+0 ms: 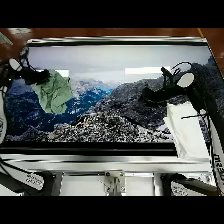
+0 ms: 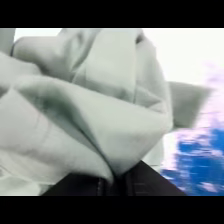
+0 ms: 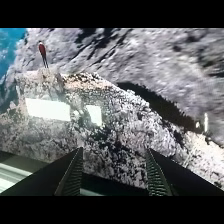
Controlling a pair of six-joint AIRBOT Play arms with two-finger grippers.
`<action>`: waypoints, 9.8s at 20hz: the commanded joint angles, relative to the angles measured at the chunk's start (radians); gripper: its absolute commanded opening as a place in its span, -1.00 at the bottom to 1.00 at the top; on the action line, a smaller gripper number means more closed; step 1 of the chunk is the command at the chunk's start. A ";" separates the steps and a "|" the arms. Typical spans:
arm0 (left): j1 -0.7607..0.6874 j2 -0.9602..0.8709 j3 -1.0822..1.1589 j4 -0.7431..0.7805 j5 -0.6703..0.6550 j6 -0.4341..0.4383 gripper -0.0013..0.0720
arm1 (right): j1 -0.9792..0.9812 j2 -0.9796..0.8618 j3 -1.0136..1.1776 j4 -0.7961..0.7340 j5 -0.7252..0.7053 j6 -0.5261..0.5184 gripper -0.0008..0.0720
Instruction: Fold the shirts.
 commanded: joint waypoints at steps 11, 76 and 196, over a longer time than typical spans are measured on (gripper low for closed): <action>-0.710 0.417 -0.061 -0.069 -0.190 0.043 -0.84 | -0.001 0.140 0.014 -0.321 0.350 -0.112 0.75; -0.335 1.013 -0.027 -0.175 0.077 0.148 -0.84 | -0.144 0.763 0.131 0.296 -0.256 -0.219 -0.78; 0.118 0.669 -0.468 -0.175 -0.087 0.219 -0.84 | -0.155 0.142 0.036 -0.129 -0.452 -0.042 -0.78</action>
